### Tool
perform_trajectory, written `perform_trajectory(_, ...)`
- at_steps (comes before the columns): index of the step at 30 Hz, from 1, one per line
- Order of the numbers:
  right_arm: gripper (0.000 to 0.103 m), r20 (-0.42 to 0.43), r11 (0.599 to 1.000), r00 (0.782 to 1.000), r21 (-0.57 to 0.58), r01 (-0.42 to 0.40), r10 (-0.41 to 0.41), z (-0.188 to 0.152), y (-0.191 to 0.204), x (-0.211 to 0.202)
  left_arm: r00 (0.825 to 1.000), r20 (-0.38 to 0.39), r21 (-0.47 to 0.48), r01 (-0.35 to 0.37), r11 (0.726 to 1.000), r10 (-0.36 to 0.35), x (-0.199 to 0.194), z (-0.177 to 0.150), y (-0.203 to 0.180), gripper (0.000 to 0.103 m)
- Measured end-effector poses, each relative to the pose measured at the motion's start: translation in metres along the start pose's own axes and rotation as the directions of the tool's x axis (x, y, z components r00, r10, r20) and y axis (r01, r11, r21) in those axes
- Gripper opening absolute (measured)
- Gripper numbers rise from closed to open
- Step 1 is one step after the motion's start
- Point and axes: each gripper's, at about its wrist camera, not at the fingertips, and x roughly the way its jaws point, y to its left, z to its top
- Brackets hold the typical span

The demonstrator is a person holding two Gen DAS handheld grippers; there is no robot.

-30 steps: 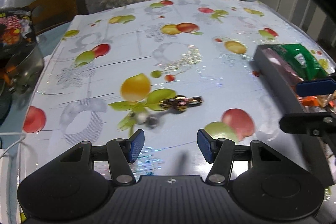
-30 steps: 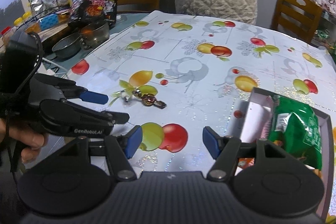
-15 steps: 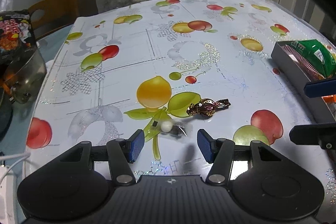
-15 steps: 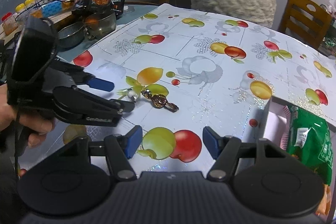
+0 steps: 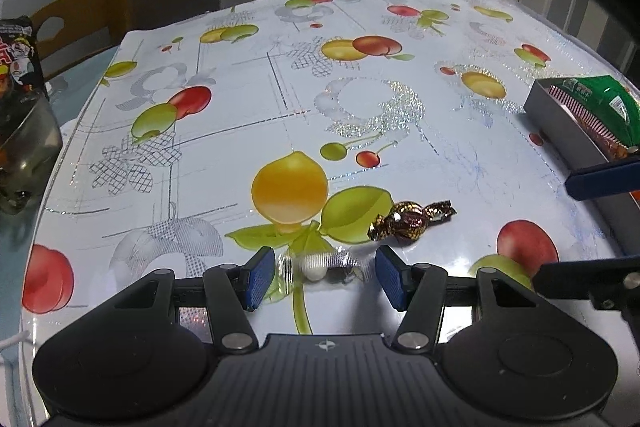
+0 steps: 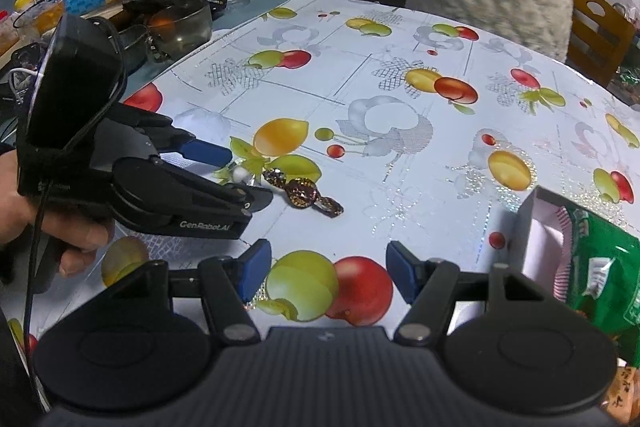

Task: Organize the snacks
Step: 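Withdraw both tools from the box toward the gold-wrapped chocolates, then lower right tool over the gold-wrapped chocolate and close on its twisted end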

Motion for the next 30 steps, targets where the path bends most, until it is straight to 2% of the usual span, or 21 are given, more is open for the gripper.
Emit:
perform_trajectory(4, 0.064, -0.006, 1.0, 1.0, 0.005, 0.005, -0.005, 0.005, 0.002, 0.01, 0.999, 0.025, -0.003, 0.027, 1.0, -0.027, 0.001, -0.002, 0.003, 0.055)
perform_trajectory(7, 0.064, -0.011, 1.0, 1.0, 0.019, 0.007, -0.007, 0.01, 0.003, 0.017, 0.998, 0.044, -0.01, 0.041, 0.999, -0.041, -0.001, -0.005, 0.008, 0.043)
perform_trajectory(13, 0.064, -0.022, 1.0, 1.0, 0.031, 0.004, -0.003, 0.015, 0.007, 0.03, 0.997, 0.051, -0.023, 0.067, 0.997, -0.066, -0.006, -0.01, 0.018, 0.033)
perform_trajectory(30, 0.064, 0.017, 1.0, 0.999, 0.01, 0.027, -0.027, 0.03, 0.022, 0.069, 0.997, 0.032, -0.074, 0.07, 0.995, -0.068, -0.018, -0.023, 0.032, 0.031)
